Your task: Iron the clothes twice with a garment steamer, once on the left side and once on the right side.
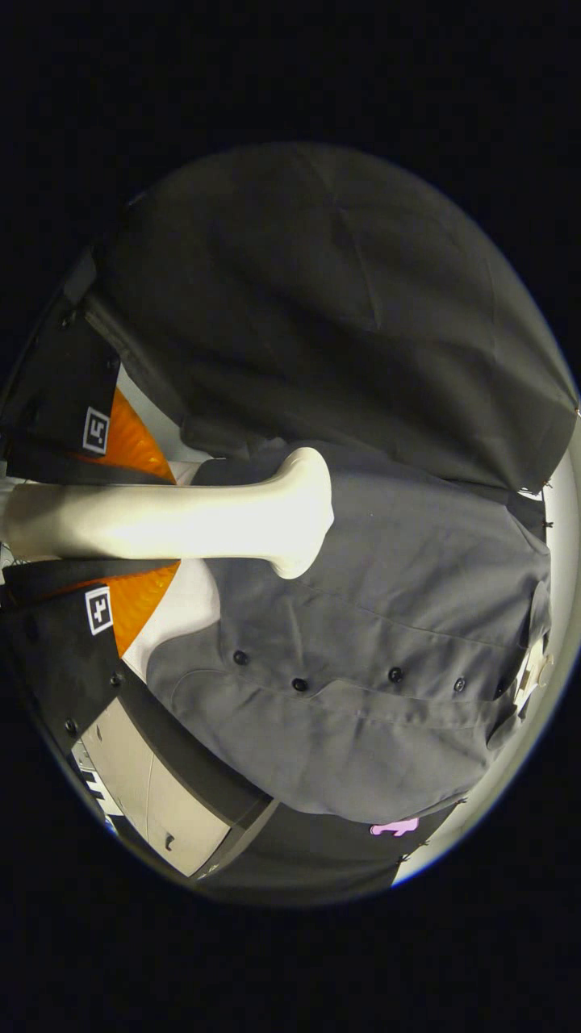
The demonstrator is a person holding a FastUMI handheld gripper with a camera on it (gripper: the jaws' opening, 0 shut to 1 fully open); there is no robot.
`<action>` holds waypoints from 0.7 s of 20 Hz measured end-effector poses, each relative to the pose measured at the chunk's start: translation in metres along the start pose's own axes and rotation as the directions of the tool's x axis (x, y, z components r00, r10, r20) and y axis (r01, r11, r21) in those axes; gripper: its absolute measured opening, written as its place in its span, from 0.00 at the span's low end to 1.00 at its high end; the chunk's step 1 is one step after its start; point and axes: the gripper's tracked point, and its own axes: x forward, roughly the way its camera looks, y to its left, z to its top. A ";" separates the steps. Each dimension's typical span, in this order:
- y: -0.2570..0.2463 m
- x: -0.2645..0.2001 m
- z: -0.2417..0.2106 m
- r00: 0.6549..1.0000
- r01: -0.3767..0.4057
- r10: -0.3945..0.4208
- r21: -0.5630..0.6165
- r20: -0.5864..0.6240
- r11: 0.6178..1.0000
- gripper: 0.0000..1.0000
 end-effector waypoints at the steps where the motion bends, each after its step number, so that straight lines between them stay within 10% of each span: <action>1: 0.000 -0.003 0.001 1.000 0.000 0.000 0.002 0.005 1.000 0.46; 14: -0.056 -0.155 0.134 0.941 -0.066 0.045 0.053 0.336 0.996 0.45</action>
